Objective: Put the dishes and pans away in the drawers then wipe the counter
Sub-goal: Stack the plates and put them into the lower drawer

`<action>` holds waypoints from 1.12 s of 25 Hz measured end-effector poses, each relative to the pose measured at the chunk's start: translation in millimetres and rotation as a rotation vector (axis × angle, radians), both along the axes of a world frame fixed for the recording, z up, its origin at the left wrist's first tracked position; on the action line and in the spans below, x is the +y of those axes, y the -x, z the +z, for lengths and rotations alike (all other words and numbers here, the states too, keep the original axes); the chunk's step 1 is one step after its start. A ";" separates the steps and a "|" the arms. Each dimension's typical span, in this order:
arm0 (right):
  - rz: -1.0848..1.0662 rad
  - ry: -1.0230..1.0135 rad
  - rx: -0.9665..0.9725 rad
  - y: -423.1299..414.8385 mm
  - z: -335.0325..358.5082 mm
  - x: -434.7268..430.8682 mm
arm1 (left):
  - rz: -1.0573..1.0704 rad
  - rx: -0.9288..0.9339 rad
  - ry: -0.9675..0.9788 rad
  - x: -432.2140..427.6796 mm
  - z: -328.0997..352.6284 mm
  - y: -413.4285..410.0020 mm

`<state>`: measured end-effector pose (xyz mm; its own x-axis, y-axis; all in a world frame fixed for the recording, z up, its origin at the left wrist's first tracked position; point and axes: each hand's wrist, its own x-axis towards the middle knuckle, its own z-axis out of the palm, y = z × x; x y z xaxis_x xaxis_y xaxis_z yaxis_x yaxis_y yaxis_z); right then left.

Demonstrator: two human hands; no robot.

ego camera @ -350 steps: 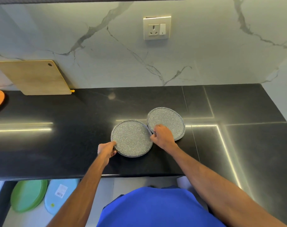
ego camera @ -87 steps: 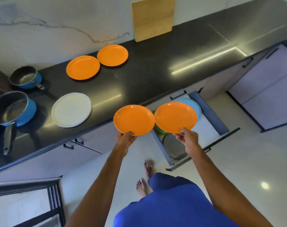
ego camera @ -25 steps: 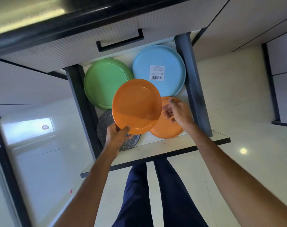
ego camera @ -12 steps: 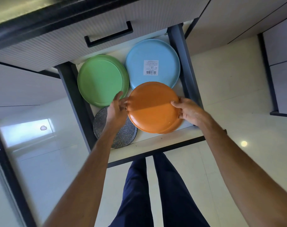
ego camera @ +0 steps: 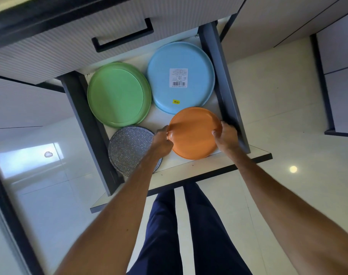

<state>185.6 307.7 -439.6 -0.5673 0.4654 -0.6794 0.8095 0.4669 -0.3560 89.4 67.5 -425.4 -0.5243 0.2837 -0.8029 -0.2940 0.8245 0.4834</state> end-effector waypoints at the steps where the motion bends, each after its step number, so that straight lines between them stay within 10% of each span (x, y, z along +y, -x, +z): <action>1: 0.019 -0.034 -0.019 2.2 0.4 -2.8 | -0.018 -0.005 0.015 1.2 -3.2 0.7; 28: 0.333 -0.225 0.286 14.1 93.0 -61.9 | -0.118 0.180 0.040 6.2 130.2 12.8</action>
